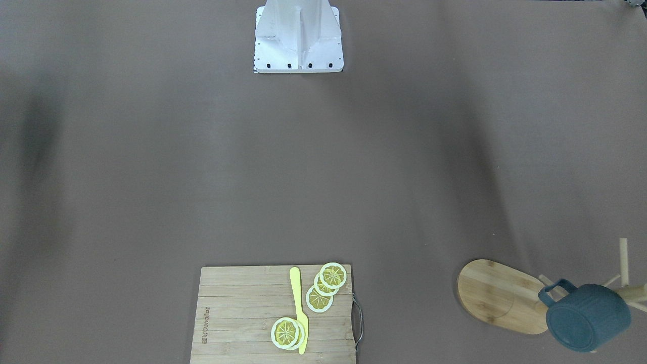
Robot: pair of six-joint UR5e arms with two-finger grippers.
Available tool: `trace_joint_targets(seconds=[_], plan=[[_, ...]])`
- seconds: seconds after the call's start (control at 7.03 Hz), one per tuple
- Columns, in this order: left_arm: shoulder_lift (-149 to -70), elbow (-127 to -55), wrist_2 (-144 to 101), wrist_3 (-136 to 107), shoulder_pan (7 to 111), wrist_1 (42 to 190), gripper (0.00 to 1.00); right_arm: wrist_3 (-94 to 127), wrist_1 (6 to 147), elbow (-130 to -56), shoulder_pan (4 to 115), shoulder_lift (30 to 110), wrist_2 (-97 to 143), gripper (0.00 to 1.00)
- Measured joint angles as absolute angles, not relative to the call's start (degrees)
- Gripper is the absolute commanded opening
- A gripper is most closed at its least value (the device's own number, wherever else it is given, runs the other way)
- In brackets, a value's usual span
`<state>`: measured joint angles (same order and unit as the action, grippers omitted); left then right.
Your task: Hang cup on storage rack
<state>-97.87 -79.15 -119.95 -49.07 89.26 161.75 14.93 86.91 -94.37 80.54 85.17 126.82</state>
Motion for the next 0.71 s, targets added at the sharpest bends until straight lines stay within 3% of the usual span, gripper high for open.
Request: trace_joint_targets(seconds=[0.71], plan=[[-95.84, -79.27, -116.19, -17.62, 91.88, 146.07, 0.98, 1.19, 86.84, -93.58, 86.36, 92.72, 129.11, 1.00]])
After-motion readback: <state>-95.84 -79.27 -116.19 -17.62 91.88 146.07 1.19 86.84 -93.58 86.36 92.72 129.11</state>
